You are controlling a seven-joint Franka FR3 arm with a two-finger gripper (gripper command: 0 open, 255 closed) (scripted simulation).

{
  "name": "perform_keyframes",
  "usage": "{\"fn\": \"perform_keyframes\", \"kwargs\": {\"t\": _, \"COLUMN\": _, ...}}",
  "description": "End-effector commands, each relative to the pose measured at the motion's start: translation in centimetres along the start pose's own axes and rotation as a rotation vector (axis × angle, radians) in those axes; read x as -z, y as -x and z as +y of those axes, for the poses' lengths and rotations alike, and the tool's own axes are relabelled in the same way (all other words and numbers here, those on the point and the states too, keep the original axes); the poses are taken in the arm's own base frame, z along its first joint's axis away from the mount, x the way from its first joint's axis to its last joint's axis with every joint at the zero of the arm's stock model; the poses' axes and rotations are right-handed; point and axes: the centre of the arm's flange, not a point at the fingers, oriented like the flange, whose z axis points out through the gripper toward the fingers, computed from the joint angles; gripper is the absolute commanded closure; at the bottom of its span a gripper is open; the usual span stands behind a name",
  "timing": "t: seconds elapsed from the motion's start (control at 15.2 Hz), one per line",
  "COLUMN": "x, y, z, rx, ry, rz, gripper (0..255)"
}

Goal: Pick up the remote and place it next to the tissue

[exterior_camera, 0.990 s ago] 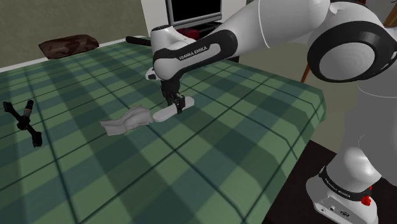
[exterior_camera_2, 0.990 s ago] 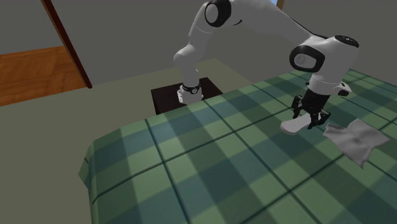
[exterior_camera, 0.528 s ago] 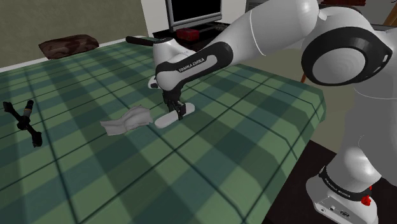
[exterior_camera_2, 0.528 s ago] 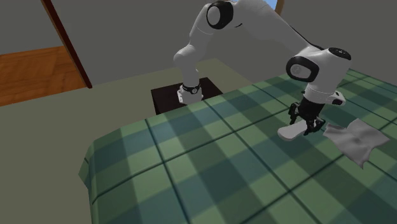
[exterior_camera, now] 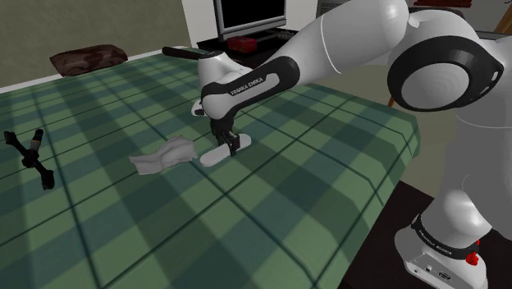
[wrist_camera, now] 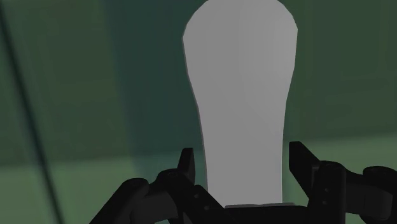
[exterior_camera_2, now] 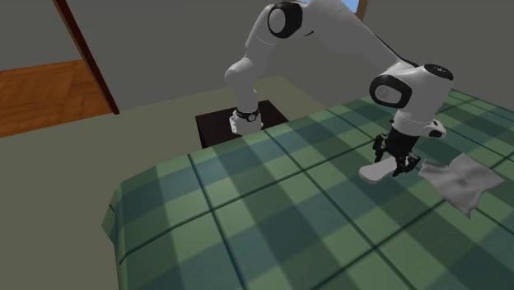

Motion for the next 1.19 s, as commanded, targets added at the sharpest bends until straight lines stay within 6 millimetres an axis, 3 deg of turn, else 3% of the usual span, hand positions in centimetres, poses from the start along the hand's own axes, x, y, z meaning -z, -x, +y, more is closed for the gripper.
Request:
{"fn": "perform_keyframes", "kwargs": {"t": 0.0, "x": 0.0, "y": 0.0, "z": 0.0, "rx": 0.0, "ry": 0.0, "rz": 0.0, "gripper": 0}}
{"fn": "perform_keyframes", "kwargs": {"t": 0.33, "x": 0.0, "y": 0.0, "z": 0.0, "rx": 0.0, "ry": 0.0, "rz": 0.0, "gripper": 0}}
{"fn": "perform_keyframes", "kwargs": {"t": 0.59, "x": 5.0, "y": 0.0, "z": 0.0, "rx": 0.0, "ry": 0.0, "rz": 0.0, "gripper": 0}}
{"fn": "perform_keyframes", "kwargs": {"t": 1.12, "x": 5.0, "y": 0.0, "z": 0.0, "rx": 0.0, "ry": 0.001, "rz": 0.0, "gripper": 0}}
